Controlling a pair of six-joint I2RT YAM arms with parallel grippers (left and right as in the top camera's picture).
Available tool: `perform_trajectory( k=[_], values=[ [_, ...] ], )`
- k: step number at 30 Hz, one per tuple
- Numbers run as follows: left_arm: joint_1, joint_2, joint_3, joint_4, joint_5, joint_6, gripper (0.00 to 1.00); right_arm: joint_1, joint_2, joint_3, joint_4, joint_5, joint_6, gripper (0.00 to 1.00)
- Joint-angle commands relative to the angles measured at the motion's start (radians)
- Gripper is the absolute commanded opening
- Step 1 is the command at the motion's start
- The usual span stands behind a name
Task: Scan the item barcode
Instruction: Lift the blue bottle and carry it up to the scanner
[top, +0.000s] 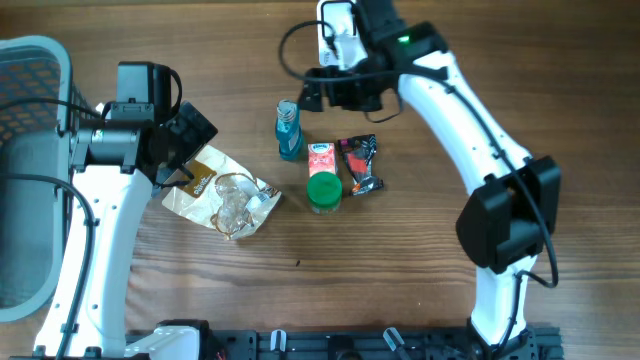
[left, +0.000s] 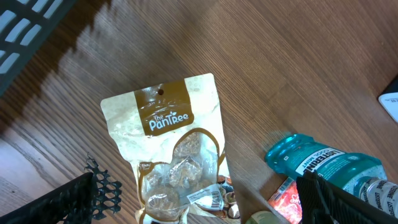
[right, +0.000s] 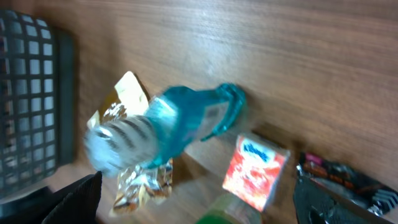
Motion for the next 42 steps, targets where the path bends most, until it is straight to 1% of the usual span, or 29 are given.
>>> perform_trajectory(
  k=[1, 4, 5, 7, 10, 12, 17, 20, 25, 26, 27, 28, 29, 30, 33, 35, 36, 38, 39, 41, 42],
  values=[
    [0.005, 0.002, 0.002, 0.0, -0.002, 0.015, 1.0, 0.079, -0.021, 0.039, 0.002, 0.254, 0.066, 1.0],
    [0.005, 0.002, 0.002, -0.001, -0.002, 0.015, 1.0, 0.173, -0.021, 0.039, 0.023, 0.431, 0.116, 1.0],
    [0.005, 0.002, 0.002, 0.0, -0.002, 0.015, 1.0, 0.211, -0.02, 0.037, 0.043, 0.539, 0.145, 1.0],
    [0.005, 0.002, 0.002, 0.0, -0.002, 0.015, 1.0, 0.264, -0.019, 0.036, 0.059, 0.648, 0.146, 1.0],
    [0.005, 0.002, 0.002, 0.0, -0.002, 0.016, 1.0, 0.31, -0.014, 0.033, 0.081, 0.657, 0.152, 0.99],
    [0.005, 0.002, 0.002, 0.0, -0.002, 0.015, 1.0, 0.325, 0.003, 0.028, 0.082, 0.657, 0.198, 1.0],
    [0.005, 0.002, 0.002, 0.0, -0.002, 0.015, 1.0, 0.326, 0.079, 0.028, 0.08, 0.657, 0.293, 1.0],
    [0.005, 0.002, 0.002, 0.0, -0.002, 0.015, 1.0, 0.326, 0.101, 0.028, 0.077, 0.657, 0.381, 1.0],
    [0.005, 0.002, 0.002, 0.0, -0.002, 0.015, 1.0, 0.323, 0.139, 0.028, 0.113, 0.658, 0.427, 0.99],
    [0.005, 0.002, 0.002, 0.0, -0.002, 0.015, 1.0, 0.321, 0.139, 0.028, 0.121, 0.657, 0.432, 0.96],
    [0.005, 0.002, 0.002, 0.0, -0.002, 0.016, 1.0, 0.321, 0.139, 0.028, 0.126, 0.658, 0.438, 0.9],
    [0.005, 0.002, 0.002, 0.0, -0.002, 0.016, 1.0, 0.321, 0.14, 0.028, 0.133, 0.658, 0.438, 0.88],
    [0.005, 0.002, 0.002, 0.0, -0.002, 0.016, 1.0, 0.321, 0.141, 0.028, 0.139, 0.658, 0.438, 0.8],
    [0.005, 0.002, 0.002, 0.0, -0.002, 0.015, 1.0, 0.321, 0.144, 0.028, 0.141, 0.669, 0.439, 0.76],
    [0.005, 0.002, 0.002, 0.0, -0.002, 0.015, 1.0, 0.321, 0.158, 0.028, 0.145, 0.674, 0.439, 0.74],
    [0.005, 0.002, 0.002, 0.0, -0.002, 0.015, 1.0, 0.321, 0.164, 0.028, 0.147, 0.7, 0.438, 0.67],
    [0.005, 0.002, 0.002, 0.0, -0.002, 0.015, 1.0, 0.321, 0.164, 0.028, 0.15, 0.735, 0.438, 0.66],
    [0.005, 0.002, 0.002, 0.0, -0.002, 0.015, 1.0, 0.321, 0.165, 0.028, 0.156, 0.793, 0.428, 0.58],
    [0.005, 0.002, 0.002, -0.001, -0.002, 0.015, 1.0, 0.321, 0.165, 0.028, 0.159, 0.792, 0.428, 0.58],
    [0.005, 0.002, 0.002, -0.001, -0.002, 0.015, 1.0, 0.32, 0.165, 0.028, 0.159, 0.797, 0.428, 0.49],
    [0.005, 0.002, 0.002, 0.0, -0.002, 0.016, 1.0, 0.319, 0.165, 0.028, 0.159, 0.8, 0.428, 0.47]
  ],
)
